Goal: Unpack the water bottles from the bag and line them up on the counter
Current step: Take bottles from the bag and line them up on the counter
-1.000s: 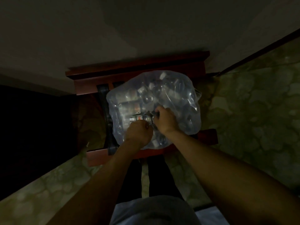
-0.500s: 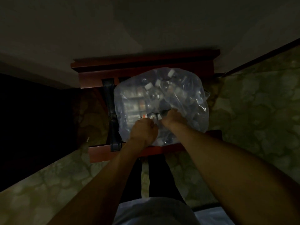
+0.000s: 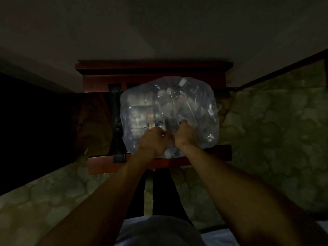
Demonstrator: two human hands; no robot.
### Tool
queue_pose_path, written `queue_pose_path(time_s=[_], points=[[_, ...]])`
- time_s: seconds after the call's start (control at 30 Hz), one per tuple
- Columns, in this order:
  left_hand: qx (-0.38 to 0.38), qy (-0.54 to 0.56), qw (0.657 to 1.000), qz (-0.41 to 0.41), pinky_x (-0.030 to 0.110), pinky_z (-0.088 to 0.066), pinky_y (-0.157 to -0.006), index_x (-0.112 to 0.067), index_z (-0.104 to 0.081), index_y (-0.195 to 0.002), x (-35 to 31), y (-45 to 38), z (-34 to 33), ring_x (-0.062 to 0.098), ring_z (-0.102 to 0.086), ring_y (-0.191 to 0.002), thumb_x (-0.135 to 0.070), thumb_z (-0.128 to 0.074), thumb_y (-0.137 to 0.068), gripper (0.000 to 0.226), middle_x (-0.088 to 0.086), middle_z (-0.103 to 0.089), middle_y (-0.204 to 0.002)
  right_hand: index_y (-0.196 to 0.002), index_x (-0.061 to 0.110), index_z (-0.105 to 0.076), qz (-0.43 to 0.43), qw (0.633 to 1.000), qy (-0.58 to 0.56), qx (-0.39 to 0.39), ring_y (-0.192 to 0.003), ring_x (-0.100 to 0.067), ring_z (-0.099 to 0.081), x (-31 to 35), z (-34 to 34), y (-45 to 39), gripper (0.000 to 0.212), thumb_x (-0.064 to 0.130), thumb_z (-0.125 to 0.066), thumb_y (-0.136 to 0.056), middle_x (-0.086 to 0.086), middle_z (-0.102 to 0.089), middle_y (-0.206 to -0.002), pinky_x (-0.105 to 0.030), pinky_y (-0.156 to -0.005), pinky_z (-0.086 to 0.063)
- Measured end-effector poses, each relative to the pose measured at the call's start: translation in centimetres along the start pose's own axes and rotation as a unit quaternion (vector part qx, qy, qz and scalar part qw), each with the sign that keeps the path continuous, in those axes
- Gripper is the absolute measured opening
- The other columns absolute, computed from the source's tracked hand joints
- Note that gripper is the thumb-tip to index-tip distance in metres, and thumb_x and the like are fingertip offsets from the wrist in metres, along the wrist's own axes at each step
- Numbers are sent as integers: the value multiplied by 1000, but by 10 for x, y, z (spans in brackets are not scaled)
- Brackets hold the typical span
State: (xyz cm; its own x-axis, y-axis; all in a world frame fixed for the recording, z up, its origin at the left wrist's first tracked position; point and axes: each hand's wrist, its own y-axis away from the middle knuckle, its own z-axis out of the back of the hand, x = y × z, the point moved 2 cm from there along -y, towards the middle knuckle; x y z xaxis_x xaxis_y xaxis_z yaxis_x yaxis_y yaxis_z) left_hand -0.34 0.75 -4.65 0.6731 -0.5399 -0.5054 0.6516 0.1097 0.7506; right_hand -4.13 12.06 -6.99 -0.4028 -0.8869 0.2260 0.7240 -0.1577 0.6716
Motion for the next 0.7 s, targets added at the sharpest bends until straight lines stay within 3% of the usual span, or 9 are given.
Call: queue_pose_path(time_s=[0.13, 0.23, 0.33, 0.4, 0.47, 0.57, 0.63, 0.7], points=[[-31, 51, 997, 39, 35, -48, -91, -6, -66, -113, -9, 9, 11, 32, -64, -104, -56, -43, -96, 58, 16, -68, -113, -126, 12, -53, -23, 979, -201, 38, -112, -32, -60, 8, 4, 29, 50, 44, -55, -88, -13, -62, -123, -40, -93, -51], [-6, 64, 996, 67, 35, -47, -86, -2, -69, -101, -16, 16, 23, 28, -64, -95, -71, -41, -89, 75, 15, -70, -101, -123, 17, -57, -10, 958, -268, 99, -105, -23, -64, 10, 9, 47, 56, 55, -54, -82, -4, -66, -114, -38, -88, -53], [19, 86, 992, 85, 32, -48, -76, -6, -65, -86, -20, 27, 38, 20, -62, -75, -72, -42, -87, 70, 8, -65, -77, -101, 22, -60, 44, 952, -277, 119, -95, -18, -62, -1, 15, 71, 34, 48, -65, -80, 2, -64, -103, -33, -80, -51], [38, 115, 986, 110, 28, -45, -62, -5, -63, -94, -16, 33, 48, 18, -59, -71, -69, -51, -85, 66, 8, -63, -79, -94, 31, -61, 88, 941, -295, 142, -90, -15, -65, -9, 14, 88, 28, 50, -68, -73, 7, -67, -97, -32, -76, -53], [68, 141, 979, 129, 28, -47, -58, -4, -62, -89, -7, 38, 53, 19, -61, -71, -59, -64, -82, 55, 11, -65, -84, -88, 38, -58, 112, 934, -298, 165, -74, -3, -63, -16, 10, 101, 20, 49, -69, -75, 12, -65, -85, -23, -62, -49], [86, 135, 979, 129, 34, -56, -72, -7, -65, -91, 11, 43, 53, 25, -68, -80, -45, -77, -75, 42, 14, -71, -95, -89, 33, -59, 148, 933, -251, 210, -58, 2, -59, -21, 10, 115, 31, 60, -66, -76, 6, -65, -79, -20, -54, -45], [83, 114, 983, 115, 25, -52, -61, -6, -66, -89, 18, 48, 56, 19, -67, -71, -41, -75, -79, 37, 11, -70, -86, -92, 25, -63, 171, 928, -204, 261, -60, -2, -59, -20, 12, 119, 37, 61, -56, -85, 3, -65, -79, -21, -57, -46], [92, 68, 988, 105, 21, -45, -53, -7, -65, -78, 22, 52, 64, 15, -63, -62, -43, -69, -84, 37, 8, -66, -74, -85, 24, -63, 132, 936, -210, 251, -64, -7, -59, -18, 16, 112, 37, 56, -46, -94, 1, -64, -80, -25, -64, -47]])
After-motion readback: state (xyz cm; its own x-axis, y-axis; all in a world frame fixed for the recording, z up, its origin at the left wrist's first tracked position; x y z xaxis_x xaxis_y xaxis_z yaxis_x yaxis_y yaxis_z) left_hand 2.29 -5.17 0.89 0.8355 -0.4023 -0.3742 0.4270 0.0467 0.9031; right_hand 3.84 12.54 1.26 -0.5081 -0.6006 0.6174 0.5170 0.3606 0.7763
